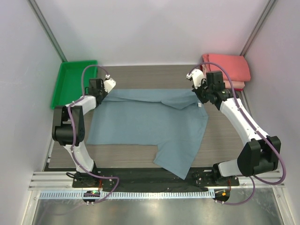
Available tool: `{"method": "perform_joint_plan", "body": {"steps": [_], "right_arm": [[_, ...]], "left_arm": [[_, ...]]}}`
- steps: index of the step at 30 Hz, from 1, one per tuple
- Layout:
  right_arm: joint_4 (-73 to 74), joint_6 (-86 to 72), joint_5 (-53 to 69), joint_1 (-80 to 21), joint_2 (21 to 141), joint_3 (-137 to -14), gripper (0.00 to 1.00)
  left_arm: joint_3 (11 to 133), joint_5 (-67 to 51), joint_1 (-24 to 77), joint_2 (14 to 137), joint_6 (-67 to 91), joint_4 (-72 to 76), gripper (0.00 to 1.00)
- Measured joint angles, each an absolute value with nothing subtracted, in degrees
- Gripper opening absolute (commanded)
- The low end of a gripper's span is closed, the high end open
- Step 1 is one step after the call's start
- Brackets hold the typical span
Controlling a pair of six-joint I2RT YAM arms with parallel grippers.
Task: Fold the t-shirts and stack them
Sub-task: Fold the tshirt
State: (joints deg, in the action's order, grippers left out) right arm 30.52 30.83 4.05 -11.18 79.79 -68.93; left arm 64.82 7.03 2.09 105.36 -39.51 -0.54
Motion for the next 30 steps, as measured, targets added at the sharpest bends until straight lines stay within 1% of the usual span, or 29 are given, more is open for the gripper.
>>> {"method": "perform_joint_plan", "body": {"steps": [2, 3, 4, 5, 6, 7, 8, 10, 12, 14, 16, 19, 20, 21, 22, 26, 30], "right_arm": [[31.94, 30.87, 5.15, -11.55, 79.33, -68.29, 0.06], [32.86, 30.87, 5.76, -11.68, 79.09, -68.1, 0.09], [34.04, 30.89, 6.44, -11.84, 78.91, -67.99, 0.17], [35.48, 30.76, 7.11, -11.92, 78.59, -68.01, 0.23], [36.97, 30.74, 7.6, -11.97, 78.13, -68.01, 0.27], [38.61, 30.76, 7.97, -12.03, 77.43, -68.1, 0.34], [40.16, 30.57, 8.23, -12.05, 76.64, -68.27, 0.36], [42.39, 30.76, 8.56, -12.1, 74.35, -68.82, 0.4], [42.15, 30.87, 8.69, -12.08, 72.14, -69.06, 0.4], [40.32, 30.85, 8.71, -11.97, 70.94, -69.12, 0.4], [38.13, 30.83, 8.71, -11.75, 72.69, -69.95, 0.38], [35.66, 29.67, 9.23, -10.2, 82.13, -75.31, 0.38], [34.61, 29.15, 9.39, -9.37, 87.0, -77.84, 0.38], [33.43, 28.36, 9.54, -8.36, 91.81, -80.42, 0.38], [32.12, 27.62, 9.61, -7.2, 96.86, -82.83, 0.38], [31.94, 25.91, 9.58, -3.62, 109.3, -88.49, 0.38], [32.29, 25.21, 9.39, -1.8, 115.59, -92.4, 0.38]], "left_arm": [[64.25, 7.18, 2.09, 105.36, -39.48, -0.84, 0.0], [64.18, 7.4, 2.09, 105.36, -39.46, -1.26, 0.03], [64.16, 7.57, 2.09, 105.34, -39.31, -1.65, 0.1], [64.16, 7.77, 2.09, 105.21, -39.05, -2.17, 0.17], [64.16, 7.92, 2.07, 104.92, -38.61, -3.01, 0.31], [64.18, 7.94, 2.04, 104.22, -38.15, -4.49, 0.34], [64.18, 7.75, 1.96, 103.13, -37.34, -6.28, 0.35], [64.45, 7.6, 1.83, 100.4, -35.99, -8.88, 0.4], [65.71, 7.16, 1.67, 97.6, -34.61, -10.81, 0.45], [69.47, 6.42, 1.63, 96.57, -33.19, -12.14, 0.46], [74.43, 5.91, 1.8, 97.89, -32.69, -13.08, 0.44], [84.64, 5.3, 2.35, 103.96, -31.86, -15.97, 0.4], [87.33, 5.13, 2.5, 106.43, -31.59, -16.36, 0.39], [89.97, 4.99, 2.63, 109.23, -31.24, -17.43, 0.35], [91.79, 4.89, 2.7, 111.61, -30.74, -18.46, 0.35], [95.48, 4.36, 2.94, 119.48, -29.47, -22.98, 0.34], [98.63, 4.14, 2.94, 125.47, -27.86, -27.94, 0.33]]}}
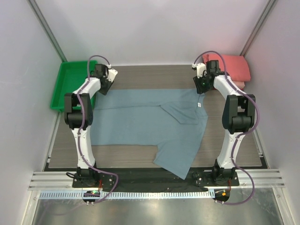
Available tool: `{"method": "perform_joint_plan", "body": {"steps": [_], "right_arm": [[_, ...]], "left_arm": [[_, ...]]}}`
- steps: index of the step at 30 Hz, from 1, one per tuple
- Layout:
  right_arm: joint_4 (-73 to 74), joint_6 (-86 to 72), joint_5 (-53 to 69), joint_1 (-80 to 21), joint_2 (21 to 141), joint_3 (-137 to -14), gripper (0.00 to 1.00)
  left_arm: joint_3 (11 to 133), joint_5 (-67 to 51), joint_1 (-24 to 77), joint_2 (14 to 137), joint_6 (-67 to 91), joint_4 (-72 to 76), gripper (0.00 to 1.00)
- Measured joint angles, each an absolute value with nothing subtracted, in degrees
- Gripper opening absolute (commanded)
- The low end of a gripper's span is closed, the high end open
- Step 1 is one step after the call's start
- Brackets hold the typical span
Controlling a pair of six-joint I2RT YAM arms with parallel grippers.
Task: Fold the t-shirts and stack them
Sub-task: Fold the tshirt
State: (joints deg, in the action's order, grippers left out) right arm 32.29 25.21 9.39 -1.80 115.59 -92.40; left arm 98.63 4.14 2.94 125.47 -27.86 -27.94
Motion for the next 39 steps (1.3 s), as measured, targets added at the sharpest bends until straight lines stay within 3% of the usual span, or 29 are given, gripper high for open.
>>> {"method": "perform_joint_plan", "body": {"steps": [15, 23, 39], "right_arm": [[31.55, 24.4, 6.44, -2.59, 125.25, -99.61, 0.35], [31.64, 24.6, 3.99, -2.11, 129.62, -104.77, 0.35], [31.11, 25.23, 2.92, -2.0, 129.25, -106.69, 0.37]], "left_arm": [[101.38, 4.56, 3.01, 128.77, -25.85, -30.89, 0.33], [103.18, 6.31, 3.05, 129.75, -25.8, -30.96, 0.45], [105.14, 8.03, 3.38, 130.43, -25.63, -30.74, 0.48]]}}
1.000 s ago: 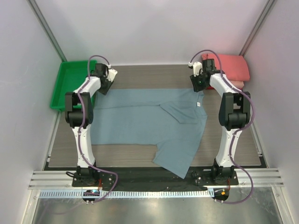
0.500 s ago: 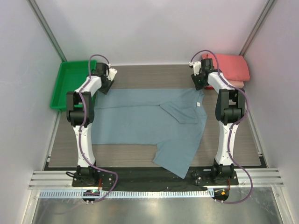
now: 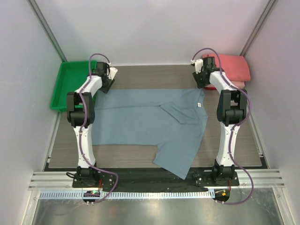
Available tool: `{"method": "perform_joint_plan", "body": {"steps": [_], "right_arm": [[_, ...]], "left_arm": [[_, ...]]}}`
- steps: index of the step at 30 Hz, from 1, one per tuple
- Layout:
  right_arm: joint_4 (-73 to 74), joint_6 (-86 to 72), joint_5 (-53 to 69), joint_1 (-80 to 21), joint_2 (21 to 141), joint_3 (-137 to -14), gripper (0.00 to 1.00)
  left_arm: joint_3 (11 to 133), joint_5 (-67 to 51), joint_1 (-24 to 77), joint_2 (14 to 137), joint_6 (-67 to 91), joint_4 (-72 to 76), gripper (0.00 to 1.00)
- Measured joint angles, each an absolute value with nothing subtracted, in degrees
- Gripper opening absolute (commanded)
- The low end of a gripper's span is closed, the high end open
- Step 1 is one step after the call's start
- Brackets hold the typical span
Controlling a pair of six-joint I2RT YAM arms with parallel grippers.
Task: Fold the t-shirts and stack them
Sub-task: Fold the tshirt
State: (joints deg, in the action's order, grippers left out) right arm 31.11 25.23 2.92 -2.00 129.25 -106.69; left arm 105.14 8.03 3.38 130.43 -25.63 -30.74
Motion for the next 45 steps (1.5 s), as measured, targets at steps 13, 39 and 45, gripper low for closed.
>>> {"method": "perform_joint_plan", "body": {"steps": [13, 39, 45], "right_arm": [[28.84, 27.68, 5.04, -2.79, 110.87, -100.25, 0.4], [35.62, 28.56, 5.3, -0.62, 134.43, -116.2, 0.4], [36.27, 28.56, 6.79, -0.62, 134.43, -115.04, 0.4]], "left_arm": [[105.27, 9.41, 6.04, 119.15, -25.02, -29.26, 0.66], [125.03, -1.8, 2.2, 137.47, -23.97, -49.71, 0.67], [125.03, -1.58, 1.41, 138.28, -23.97, -49.84, 0.67]]}}
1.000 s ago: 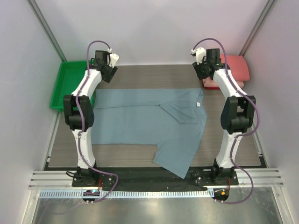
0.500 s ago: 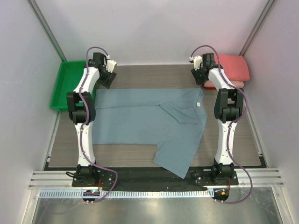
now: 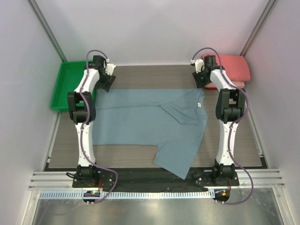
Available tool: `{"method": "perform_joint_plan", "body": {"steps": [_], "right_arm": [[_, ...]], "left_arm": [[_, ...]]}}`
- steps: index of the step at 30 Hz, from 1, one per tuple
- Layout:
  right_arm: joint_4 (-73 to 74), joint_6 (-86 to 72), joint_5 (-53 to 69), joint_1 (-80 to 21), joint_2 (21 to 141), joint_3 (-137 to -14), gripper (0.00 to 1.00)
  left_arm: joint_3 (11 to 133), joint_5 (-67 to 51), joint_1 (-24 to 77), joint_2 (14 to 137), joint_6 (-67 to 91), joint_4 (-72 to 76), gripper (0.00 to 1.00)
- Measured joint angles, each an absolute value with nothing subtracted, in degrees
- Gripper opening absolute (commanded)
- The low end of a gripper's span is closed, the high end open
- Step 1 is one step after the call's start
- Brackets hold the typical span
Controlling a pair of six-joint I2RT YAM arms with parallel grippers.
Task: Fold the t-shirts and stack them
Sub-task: Fold the tshirt
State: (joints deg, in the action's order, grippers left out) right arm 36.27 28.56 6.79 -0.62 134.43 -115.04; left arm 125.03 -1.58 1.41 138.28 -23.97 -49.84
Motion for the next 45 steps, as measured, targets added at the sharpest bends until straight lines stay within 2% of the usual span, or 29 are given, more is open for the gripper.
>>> {"method": "perform_joint_plan", "body": {"steps": [13, 20, 23, 27, 30, 38, 45], "right_arm": [[37.45, 28.53, 7.7, 0.89, 134.43, -113.86, 0.39], [37.74, 28.51, 9.28, 1.21, 135.22, -113.78, 0.35], [38.0, 28.47, 10.63, 1.5, 135.66, -113.86, 0.26], [38.46, 28.49, 12.01, 1.63, 135.72, -113.91, 0.08], [38.7, 28.56, 12.43, 1.74, 135.81, -114.17, 0.04], [39.48, 28.51, 12.84, 2.0, 136.4, -115.31, 0.01], [39.48, 28.49, 11.68, 2.02, 136.55, -115.68, 0.01]], "left_arm": [[125.56, -1.02, 1.1, 139.13, -24.1, -49.65, 0.67], [125.56, 1.34, 1.08, 139.13, -24.16, -49.52, 0.67], [125.56, 2.0, 1.08, 139.13, -24.16, -49.41, 0.67], [125.56, 2.96, 1.06, 139.13, -24.14, -49.08, 0.68], [125.56, 3.46, 1.04, 139.13, -24.14, -48.66, 0.69], [125.56, 5.19, 1.04, 139.13, -24.21, -48.18, 0.68], [125.58, 6.02, 1.02, 139.92, -24.43, -47.55, 0.63]]}}
